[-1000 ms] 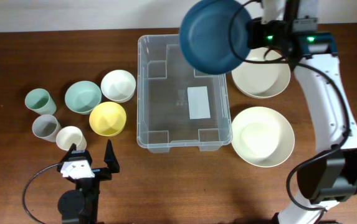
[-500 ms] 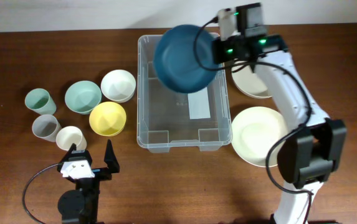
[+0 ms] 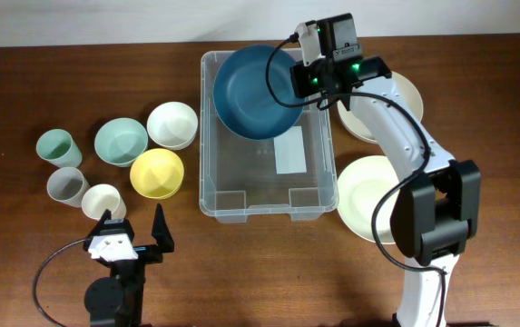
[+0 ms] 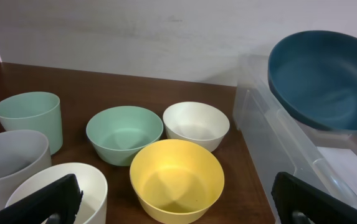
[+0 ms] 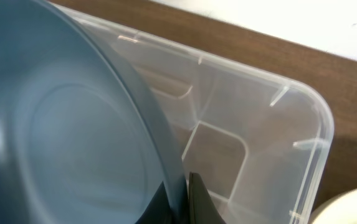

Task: Pack container
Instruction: 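Lift the blue bowl and lower it into the clear bin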

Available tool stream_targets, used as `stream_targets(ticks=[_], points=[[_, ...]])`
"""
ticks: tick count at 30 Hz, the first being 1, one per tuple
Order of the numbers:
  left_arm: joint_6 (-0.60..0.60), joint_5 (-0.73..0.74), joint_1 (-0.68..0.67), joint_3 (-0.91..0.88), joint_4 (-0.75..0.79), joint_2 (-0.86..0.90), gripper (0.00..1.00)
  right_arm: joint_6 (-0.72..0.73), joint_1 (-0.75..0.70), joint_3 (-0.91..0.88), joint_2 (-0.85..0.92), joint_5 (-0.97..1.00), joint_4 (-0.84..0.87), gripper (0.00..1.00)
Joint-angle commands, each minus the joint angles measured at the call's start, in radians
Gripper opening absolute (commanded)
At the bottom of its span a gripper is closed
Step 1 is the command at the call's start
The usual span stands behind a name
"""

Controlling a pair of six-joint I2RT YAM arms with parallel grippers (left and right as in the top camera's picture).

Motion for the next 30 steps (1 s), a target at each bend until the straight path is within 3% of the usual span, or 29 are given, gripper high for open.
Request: stream_targets(ticks=[1,3,4,5,19,24,30], points=[[0.016,0.008,-0.004,-0.006,0.000,-0.007,1.00,0.028,-0.001,0.020,0.021,0.018,0.032,0.04],[0.016,0.007,-0.004,-0.006,0.000,-0.007,1.00,0.036,-0.001,0.020,0.021,0.018,0.042,0.08],[0.016,0.007,-0.004,-0.006,0.000,-0.007,1.00,0.036,-0.001,0.020,0.021,0.018,0.045,0.34],[0.016,0.007,-0.004,-0.006,0.000,-0.007,1.00,0.036,-0.001,0.020,0.021,0.018,0.047,0.38],[0.016,0.007,-0.004,-0.006,0.000,-0.007,1.00,0.039,-0.016,0.080,0.015,0.018,0.060,0.39],[0.016,0.007,-0.004,-0.006,0.000,-0.007,1.00,0.096,-0.074,0.265,0.015,0.156,-0.077,0.39],[0.016,0.007,-0.004,-0.006,0.000,-0.007,1.00,0.156,-0.266,0.465,0.015,0.273,-0.349,0.41]])
